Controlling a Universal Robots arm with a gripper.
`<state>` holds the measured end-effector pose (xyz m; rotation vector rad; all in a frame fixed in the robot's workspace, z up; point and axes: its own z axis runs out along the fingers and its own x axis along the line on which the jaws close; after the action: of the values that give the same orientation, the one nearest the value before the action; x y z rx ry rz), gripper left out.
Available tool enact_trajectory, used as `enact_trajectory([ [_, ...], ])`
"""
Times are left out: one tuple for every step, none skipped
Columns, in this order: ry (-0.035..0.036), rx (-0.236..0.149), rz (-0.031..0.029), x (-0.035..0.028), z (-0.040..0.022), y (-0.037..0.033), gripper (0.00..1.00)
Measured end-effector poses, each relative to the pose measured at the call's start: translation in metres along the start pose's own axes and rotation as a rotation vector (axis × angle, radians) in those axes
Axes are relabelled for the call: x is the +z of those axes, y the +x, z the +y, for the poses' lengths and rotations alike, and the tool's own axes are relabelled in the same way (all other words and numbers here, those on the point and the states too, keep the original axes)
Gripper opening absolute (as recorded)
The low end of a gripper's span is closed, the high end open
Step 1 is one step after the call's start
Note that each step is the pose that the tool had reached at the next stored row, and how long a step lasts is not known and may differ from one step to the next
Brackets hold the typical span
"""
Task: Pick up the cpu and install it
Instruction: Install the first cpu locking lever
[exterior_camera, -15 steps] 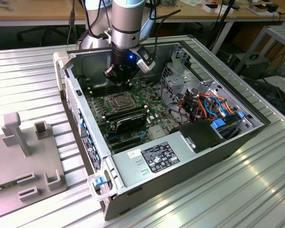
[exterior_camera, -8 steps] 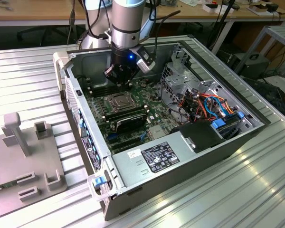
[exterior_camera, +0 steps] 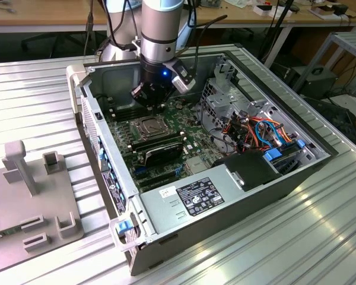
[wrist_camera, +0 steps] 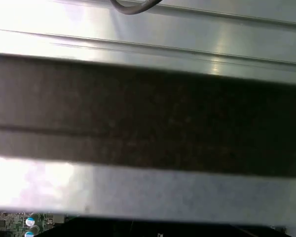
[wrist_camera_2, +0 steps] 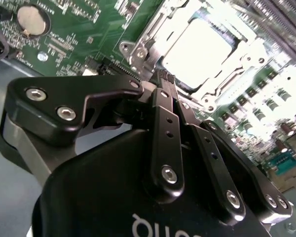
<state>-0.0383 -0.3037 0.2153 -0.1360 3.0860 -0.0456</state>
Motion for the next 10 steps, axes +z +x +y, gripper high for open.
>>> enact_trajectory([
  [0.0, 0.0, 0.0, 0.0, -0.0015, 0.0003, 0.11],
  [0.0, 0.0, -0.0001, 0.0001, -0.003, 0.0006, 0.11],
  [0.0, 0.0, 0.0, 0.0001, -0.0045, 0.0009, 0.11],
  [0.0, 0.0, -0.0001, 0.0002, -0.0069, 0.0014, 0.11],
  [0.0, 0.0, -0.0001, 0.0002, -0.0092, 0.0019, 0.11],
  [0.0, 0.0, 0.0, 0.0002, -0.0107, 0.0023, 0.11],
  [0.0001, 0.0, 0.0, 0.0002, -0.0121, 0.0026, 0.11],
  [0.0001, 0.001, 0.0, 0.0003, -0.0134, 0.0031, 0.11],
  [0.0, 0.001, 0.0, 0.0003, -0.0146, 0.0036, 0.11],
  [0.0, 0.001, 0.0, 0.0003, -0.0158, 0.0042, 0.11],
])
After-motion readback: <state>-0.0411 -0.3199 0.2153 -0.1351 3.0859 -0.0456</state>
